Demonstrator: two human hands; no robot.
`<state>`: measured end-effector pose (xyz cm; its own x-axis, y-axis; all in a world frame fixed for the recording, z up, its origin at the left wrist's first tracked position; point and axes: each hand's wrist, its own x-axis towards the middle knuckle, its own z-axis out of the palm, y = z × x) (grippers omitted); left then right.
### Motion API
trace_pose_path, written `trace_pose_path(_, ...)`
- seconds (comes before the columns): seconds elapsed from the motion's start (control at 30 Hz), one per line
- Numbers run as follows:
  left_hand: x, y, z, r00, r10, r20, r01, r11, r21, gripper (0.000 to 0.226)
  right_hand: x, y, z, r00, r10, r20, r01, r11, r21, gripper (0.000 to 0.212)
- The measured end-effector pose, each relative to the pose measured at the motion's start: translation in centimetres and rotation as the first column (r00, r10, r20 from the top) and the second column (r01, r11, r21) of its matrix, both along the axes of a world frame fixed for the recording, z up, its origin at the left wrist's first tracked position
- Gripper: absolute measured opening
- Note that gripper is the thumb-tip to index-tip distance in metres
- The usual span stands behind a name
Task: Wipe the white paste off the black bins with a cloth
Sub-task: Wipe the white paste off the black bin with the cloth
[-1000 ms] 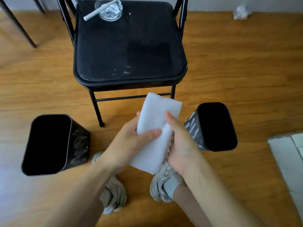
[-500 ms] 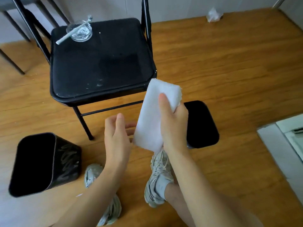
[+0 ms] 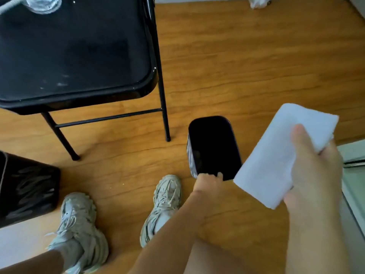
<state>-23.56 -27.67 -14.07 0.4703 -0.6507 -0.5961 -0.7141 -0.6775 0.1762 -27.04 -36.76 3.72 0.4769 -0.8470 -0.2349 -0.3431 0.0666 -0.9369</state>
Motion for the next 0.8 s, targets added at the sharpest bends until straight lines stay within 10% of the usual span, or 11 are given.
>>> trace_pose_path(0.23,1.7,-0.4,-2.2,0.997,-0.009,0.081,0.017,0.994,-0.106,0.017,-0.5,-0.7,-1.5,0.996,0.037,-0.085,-0.04,0.998,-0.041,0.024)
trace_pose_path(0.4,3.8,2.8,3.1,0.962,0.264,-0.072,-0.271,0.882,-0.385,0.023,0.4,0.2,-0.2,0.998,0.049,-0.044,-0.053,0.994,-0.096,0.009)
trace_pose_path(0.8,3.6,22.4,27.7,0.612,0.444,-0.655,-0.764,0.116,-0.635,0.015,1.5,9.2,7.3,0.985,0.14,0.099,-0.117,0.971,-0.208,0.019)
